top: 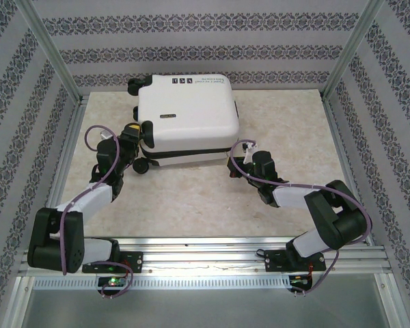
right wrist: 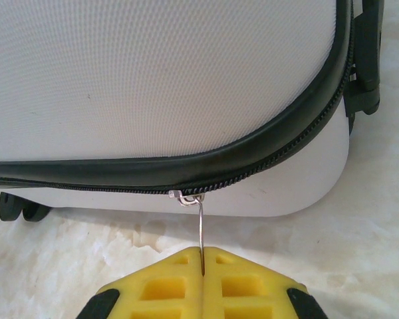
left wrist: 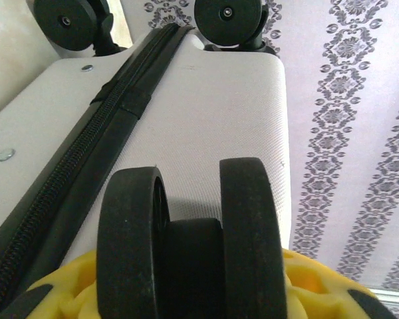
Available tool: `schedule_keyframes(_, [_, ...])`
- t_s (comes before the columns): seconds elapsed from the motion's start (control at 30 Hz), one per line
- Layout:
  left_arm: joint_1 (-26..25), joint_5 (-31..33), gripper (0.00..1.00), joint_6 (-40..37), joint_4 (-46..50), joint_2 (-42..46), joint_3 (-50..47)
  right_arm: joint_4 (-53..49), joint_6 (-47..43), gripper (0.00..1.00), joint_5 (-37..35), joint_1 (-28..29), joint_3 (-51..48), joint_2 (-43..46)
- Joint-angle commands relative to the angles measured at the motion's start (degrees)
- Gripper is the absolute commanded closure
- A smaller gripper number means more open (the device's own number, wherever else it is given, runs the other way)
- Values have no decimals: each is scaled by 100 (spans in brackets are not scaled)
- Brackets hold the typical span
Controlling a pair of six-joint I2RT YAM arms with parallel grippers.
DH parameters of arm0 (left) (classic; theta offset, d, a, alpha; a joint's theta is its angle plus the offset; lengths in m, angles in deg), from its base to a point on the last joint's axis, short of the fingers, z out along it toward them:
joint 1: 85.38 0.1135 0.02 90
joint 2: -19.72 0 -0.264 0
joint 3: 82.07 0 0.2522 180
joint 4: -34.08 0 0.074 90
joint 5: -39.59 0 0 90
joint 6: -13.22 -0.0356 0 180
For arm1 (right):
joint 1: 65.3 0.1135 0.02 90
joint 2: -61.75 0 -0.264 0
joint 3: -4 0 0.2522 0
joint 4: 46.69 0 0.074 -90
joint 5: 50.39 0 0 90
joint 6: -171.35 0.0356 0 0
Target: Pack the luggage
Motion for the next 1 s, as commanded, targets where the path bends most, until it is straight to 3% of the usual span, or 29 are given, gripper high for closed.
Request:
schedule_keyframes(0.0, [116, -287, 100, 689, -1650, -261, -134, 26, -102, 100, -33, 23, -26, 247])
schedule_keyframes(0.23, [237, -757, 100, 1520, -2685, -599, -52, -148, -113, 100, -171, -73, 47, 321])
schedule_keyframes(0.77, [710, -1157, 100, 1877, -2707, -139, -175, -513, -30, 100, -456, -752, 178, 391])
schedule_keyframes(0.97, [843, -1771, 100, 1883, -2732, -320, 69, -224, -215, 100, -247, -935, 161, 434])
